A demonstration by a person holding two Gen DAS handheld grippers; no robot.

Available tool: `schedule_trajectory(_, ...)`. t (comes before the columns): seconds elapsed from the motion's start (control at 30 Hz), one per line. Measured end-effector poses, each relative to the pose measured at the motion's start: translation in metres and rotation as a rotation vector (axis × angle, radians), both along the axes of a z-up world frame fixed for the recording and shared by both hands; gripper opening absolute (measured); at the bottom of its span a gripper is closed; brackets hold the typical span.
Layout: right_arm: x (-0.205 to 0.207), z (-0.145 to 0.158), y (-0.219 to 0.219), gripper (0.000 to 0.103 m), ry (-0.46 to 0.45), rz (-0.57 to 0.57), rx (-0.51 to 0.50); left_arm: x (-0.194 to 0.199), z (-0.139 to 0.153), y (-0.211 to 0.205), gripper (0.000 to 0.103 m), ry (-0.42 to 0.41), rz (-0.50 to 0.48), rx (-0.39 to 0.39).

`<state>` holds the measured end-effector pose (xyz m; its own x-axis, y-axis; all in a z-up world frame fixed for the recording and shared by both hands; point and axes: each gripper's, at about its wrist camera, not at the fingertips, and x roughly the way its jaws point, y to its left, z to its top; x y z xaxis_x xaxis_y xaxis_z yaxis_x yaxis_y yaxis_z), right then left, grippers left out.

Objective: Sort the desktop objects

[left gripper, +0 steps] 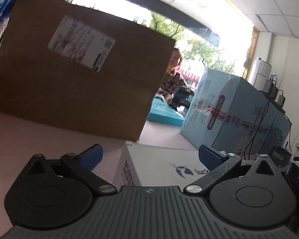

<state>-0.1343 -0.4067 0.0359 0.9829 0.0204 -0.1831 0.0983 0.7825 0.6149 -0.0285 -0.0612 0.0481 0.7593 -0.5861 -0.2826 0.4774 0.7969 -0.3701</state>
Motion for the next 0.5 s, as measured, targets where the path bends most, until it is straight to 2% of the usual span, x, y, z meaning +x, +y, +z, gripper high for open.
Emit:
schedule_trajectory(0.07, 0.007, -0.005, 0.0, 0.103, 0.029, 0.043, 0.028, 0.019, -0.013, 0.005, 0.103, 0.135, -0.039, -0.035)
schedule_trajectory(0.17, 0.016, -0.01, 0.004, 0.103, 0.063, 0.131, 0.063, 0.032, -0.025, 0.004, 0.103, 0.251, -0.128, -0.067)
schedule_trajectory(0.23, 0.021, -0.011, 0.01, 0.103, 0.081, 0.167, 0.058, 0.034, -0.028, 0.0, 0.103, 0.276, -0.171, -0.068)
schedule_trajectory(0.5, 0.024, -0.008, 0.02, 0.103, 0.076, 0.164, 0.001, 0.027, -0.028, -0.008, 0.103, 0.285, -0.134, -0.05)
